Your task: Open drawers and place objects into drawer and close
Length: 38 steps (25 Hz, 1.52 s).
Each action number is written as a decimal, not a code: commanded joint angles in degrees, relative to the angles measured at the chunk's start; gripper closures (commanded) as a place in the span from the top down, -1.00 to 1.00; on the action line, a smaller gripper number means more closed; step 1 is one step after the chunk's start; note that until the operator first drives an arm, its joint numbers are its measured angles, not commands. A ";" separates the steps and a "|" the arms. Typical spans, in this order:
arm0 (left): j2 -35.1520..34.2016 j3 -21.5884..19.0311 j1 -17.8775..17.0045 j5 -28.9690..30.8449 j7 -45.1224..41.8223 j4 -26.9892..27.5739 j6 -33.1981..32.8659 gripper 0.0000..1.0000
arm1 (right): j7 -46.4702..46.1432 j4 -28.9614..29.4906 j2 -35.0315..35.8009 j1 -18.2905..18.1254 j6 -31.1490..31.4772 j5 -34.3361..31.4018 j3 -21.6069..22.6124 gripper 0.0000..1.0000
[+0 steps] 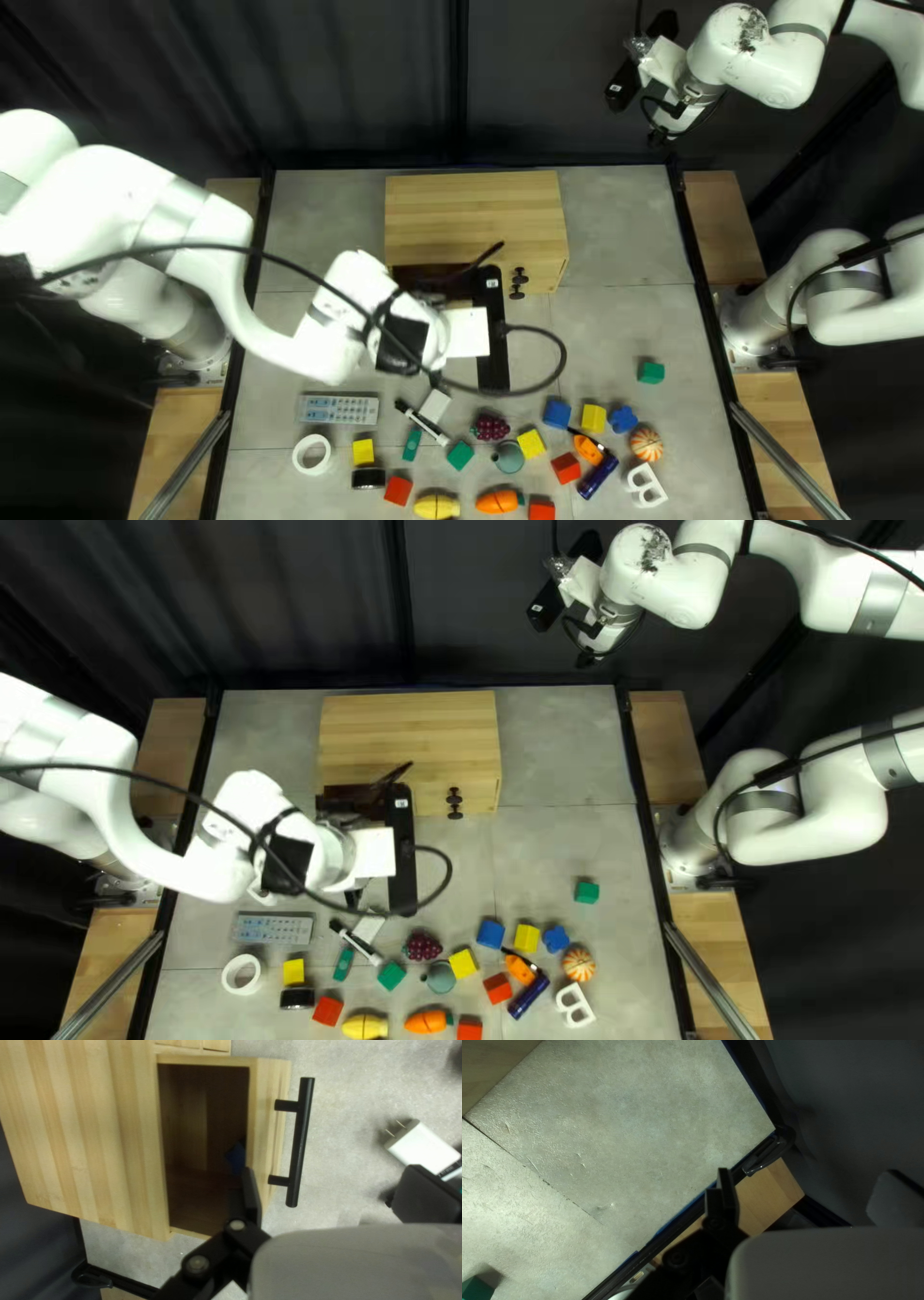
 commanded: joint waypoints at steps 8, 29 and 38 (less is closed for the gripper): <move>-3.07 1.72 1.09 -7.56 9.66 -0.12 -0.12 1.00 | 0.00 0.00 0.00 0.00 0.00 0.00 0.00 1.00; -0.35 2.02 1.27 -9.70 11.62 0.95 -1.23 1.00 | 0.00 0.00 0.00 0.00 0.00 0.00 0.00 1.00; 0.80 3.87 3.14 -11.28 16.63 -0.65 -3.90 1.00 | 0.00 0.00 0.00 0.00 0.00 0.00 0.00 1.00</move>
